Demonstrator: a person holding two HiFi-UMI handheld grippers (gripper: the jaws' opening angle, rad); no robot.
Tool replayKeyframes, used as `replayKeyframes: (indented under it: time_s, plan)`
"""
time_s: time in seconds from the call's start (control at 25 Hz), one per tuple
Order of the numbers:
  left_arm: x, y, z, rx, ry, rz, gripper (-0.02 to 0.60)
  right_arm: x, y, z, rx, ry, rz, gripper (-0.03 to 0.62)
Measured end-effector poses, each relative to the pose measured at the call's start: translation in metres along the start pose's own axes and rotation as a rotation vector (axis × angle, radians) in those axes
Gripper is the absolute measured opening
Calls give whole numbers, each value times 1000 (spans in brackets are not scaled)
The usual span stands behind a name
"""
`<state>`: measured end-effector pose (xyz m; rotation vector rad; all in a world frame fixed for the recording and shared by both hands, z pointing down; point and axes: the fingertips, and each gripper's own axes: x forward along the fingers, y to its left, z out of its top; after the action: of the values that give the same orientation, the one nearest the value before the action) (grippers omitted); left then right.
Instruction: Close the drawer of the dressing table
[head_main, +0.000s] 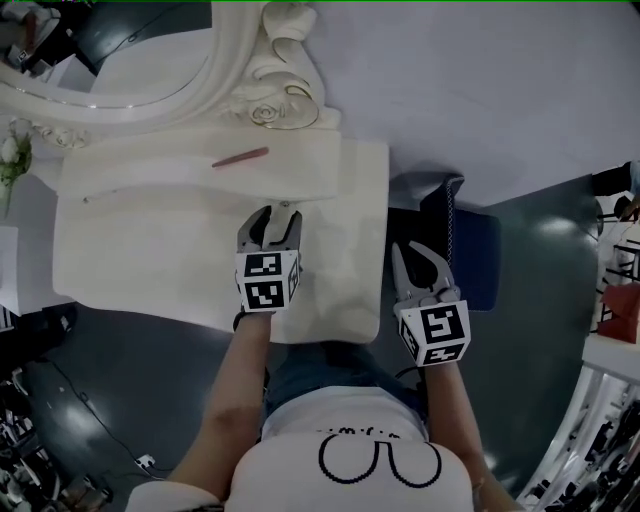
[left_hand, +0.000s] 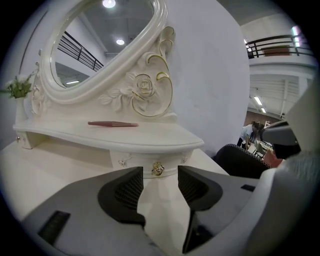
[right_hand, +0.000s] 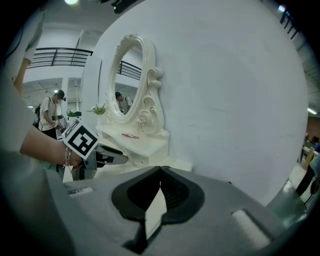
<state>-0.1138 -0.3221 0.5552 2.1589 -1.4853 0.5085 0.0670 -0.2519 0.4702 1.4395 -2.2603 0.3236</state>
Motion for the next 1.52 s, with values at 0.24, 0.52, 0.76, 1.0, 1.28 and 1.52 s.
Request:
replayKeyframes:
  time_s: [0.24, 0.52, 0.76, 1.0, 1.28, 1.52]
  plan:
    - [-39, 4, 24, -6, -86, 26, 213, -4, 5, 29, 1, -73, 6, 0]
    - [-97, 12, 77, 69, -272, 62, 213, -18, 11, 82, -31, -208, 6, 0]
    - [-151, 15, 118, 131, -430, 102, 213, -39, 24, 120, -84, -296, 6, 0]
    - [-200, 8, 170, 196, -598, 93, 210, -60, 31, 162, -114, -391, 4, 0]
    - [-235, -6, 196, 255, -683, 75, -3, -86, 43, 201, -164, -492, 13, 0]
    - [-245, -6, 204, 258, -699, 71, -3, -94, 42, 204, -189, -503, -12, 0]
